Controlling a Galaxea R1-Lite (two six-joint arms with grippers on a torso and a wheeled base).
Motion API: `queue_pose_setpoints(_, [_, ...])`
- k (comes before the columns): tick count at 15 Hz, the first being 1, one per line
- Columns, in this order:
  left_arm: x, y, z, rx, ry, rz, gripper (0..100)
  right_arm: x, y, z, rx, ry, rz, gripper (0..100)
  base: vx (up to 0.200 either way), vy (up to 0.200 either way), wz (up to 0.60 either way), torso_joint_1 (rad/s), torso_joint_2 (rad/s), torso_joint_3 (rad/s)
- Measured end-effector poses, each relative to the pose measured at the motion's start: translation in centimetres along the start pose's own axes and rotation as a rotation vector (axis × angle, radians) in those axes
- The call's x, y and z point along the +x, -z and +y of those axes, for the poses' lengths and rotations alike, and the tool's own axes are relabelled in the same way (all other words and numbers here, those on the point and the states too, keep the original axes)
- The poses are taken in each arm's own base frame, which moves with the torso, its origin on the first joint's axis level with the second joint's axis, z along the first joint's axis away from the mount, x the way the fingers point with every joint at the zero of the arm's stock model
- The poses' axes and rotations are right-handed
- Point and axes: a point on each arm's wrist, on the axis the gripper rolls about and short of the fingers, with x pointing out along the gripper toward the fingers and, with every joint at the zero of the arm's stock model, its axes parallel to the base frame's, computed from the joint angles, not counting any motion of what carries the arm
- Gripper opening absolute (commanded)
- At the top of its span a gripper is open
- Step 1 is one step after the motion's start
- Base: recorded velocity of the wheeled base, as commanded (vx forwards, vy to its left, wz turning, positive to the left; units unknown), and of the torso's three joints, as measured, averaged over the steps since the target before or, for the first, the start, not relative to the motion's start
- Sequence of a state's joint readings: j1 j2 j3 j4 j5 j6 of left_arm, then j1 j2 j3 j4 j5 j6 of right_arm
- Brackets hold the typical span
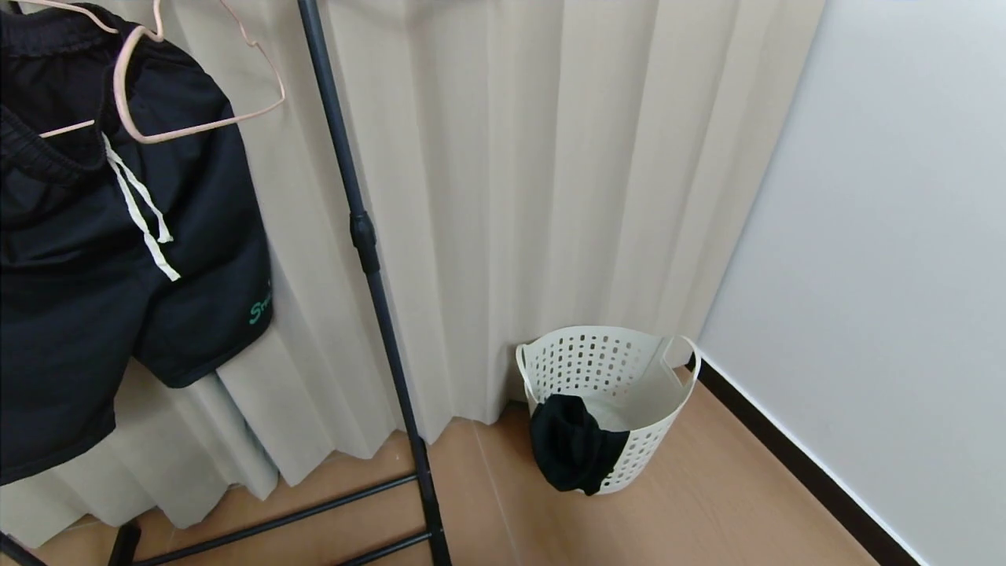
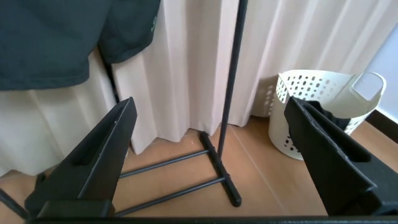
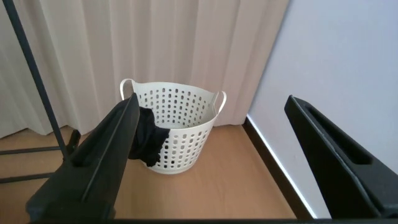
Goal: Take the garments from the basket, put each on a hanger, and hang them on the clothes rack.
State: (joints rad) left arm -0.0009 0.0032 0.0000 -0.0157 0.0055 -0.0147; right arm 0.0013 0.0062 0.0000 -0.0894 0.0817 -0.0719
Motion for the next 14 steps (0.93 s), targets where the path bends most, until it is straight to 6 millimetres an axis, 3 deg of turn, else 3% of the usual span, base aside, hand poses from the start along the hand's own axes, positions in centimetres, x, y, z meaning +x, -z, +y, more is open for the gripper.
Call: queue_pose_setpoints(14, [0.00, 0.01, 0.01, 0.000, -0.001, 0.001, 100, 0.00, -0.03, 0.00, 0.000, 0.000, -0.003, 100, 0.000, 0.000, 0.00, 0.001, 0.00, -0.027])
